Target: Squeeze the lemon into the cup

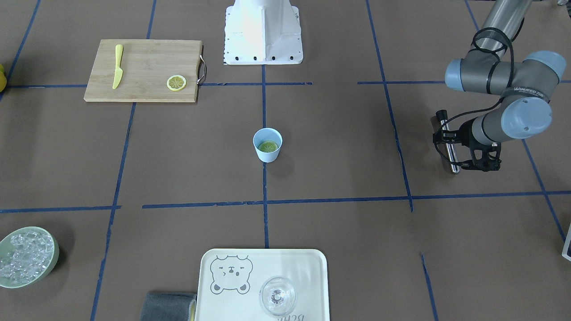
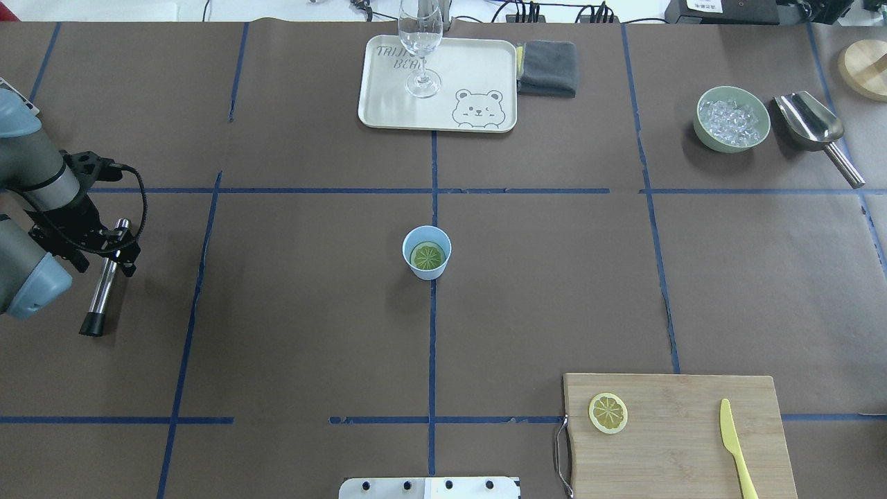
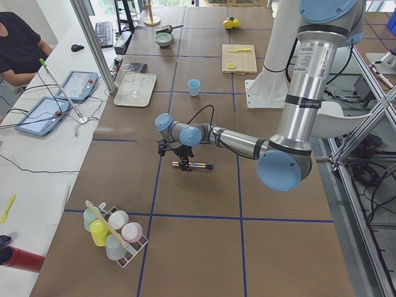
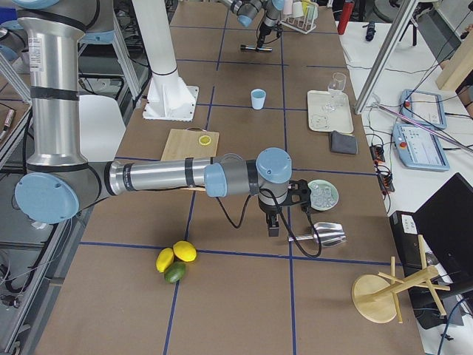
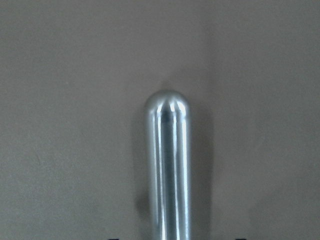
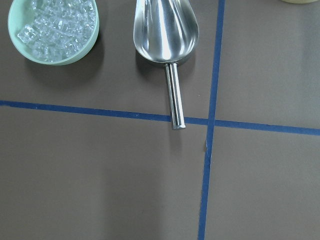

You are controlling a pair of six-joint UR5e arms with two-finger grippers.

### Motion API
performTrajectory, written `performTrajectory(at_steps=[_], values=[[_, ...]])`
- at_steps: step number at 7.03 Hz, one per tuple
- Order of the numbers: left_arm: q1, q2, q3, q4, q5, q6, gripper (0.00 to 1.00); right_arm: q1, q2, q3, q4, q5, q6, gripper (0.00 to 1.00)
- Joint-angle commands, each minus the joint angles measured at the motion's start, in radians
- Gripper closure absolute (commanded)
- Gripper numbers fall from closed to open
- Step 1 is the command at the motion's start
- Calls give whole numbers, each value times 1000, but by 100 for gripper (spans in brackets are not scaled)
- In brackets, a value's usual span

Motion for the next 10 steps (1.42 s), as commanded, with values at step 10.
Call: performTrajectory(at_steps=[10], values=[[-577,52,-145,8,14,417,0,3,-12,-92,0,60,-8,0]])
